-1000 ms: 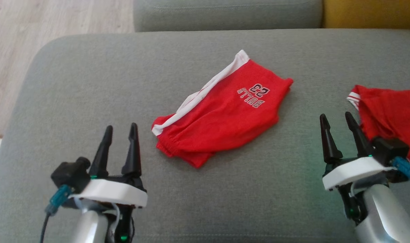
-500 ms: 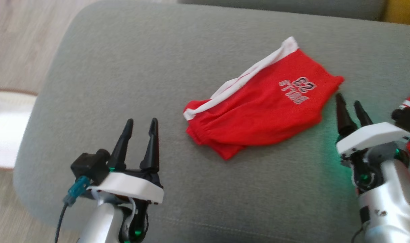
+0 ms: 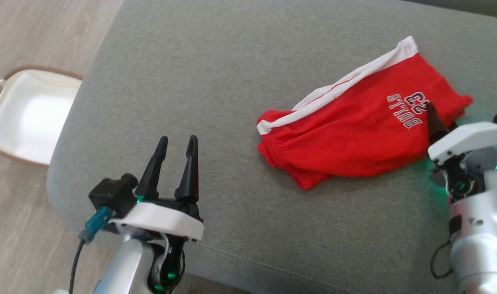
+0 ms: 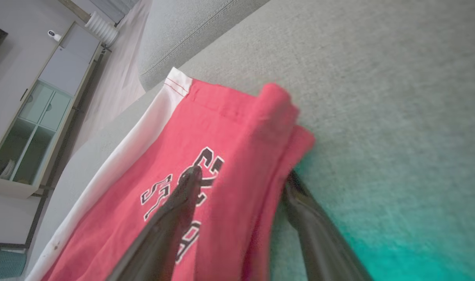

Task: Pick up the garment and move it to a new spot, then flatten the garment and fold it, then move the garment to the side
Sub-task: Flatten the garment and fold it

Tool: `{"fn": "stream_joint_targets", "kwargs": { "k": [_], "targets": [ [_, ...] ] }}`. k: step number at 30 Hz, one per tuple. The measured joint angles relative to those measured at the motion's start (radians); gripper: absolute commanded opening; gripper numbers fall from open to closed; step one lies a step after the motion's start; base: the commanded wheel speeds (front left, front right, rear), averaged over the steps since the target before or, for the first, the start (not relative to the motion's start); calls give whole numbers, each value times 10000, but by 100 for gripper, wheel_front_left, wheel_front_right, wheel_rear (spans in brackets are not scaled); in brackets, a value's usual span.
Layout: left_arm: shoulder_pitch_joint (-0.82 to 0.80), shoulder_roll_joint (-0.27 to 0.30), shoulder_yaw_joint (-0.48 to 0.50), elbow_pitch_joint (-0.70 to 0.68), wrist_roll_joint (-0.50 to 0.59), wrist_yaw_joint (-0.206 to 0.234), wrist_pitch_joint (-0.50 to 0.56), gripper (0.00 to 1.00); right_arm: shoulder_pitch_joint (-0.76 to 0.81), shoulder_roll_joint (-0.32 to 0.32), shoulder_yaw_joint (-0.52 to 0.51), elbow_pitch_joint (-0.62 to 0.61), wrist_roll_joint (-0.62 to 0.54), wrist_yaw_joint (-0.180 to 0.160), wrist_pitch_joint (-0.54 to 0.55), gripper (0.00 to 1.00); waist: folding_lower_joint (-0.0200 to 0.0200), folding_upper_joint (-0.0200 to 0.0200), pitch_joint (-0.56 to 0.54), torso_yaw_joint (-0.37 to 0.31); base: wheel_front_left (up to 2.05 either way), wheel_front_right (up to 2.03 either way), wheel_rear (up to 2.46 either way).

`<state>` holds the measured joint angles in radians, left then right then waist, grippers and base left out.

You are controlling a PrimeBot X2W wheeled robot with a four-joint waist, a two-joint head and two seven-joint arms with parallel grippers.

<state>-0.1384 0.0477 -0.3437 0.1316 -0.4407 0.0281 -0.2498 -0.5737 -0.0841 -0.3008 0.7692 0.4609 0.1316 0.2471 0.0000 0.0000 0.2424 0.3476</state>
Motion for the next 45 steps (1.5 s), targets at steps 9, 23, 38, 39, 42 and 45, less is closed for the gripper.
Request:
{"fn": "stream_joint_targets", "kwargs": {
  "k": [9,23,38,39,42,45],
  "targets": [
    [-209,-2,-267,-33,-113,125,0,100,-891,-234,-614,550,-516,0,127,100,0,0,428,373,0,0,0],
    [-378,-8,-253,25,-209,171,0,100,-1277,-207,-499,1246,-431,0,-401,0,1,0,222,101,0,0,0],
    [-15,-8,163,192,-19,67,0,100,498,201,-1616,640,263,0,-2188,0,0,0,-752,-1231,0,0,0],
    [63,-8,242,182,-4,67,0,100,660,211,-1726,562,326,0,-2266,0,1,0,-833,-1323,0,0,0],
    [204,-2,330,184,8,63,0,100,1212,240,-1864,403,414,0,-2445,0,0,0,-1064,-1535,0,0,0],
    [276,-4,324,198,84,56,0,100,1543,253,-1521,537,970,0,-2556,0,0,0,-1240,-1656,0,0,0]
  ]
}}
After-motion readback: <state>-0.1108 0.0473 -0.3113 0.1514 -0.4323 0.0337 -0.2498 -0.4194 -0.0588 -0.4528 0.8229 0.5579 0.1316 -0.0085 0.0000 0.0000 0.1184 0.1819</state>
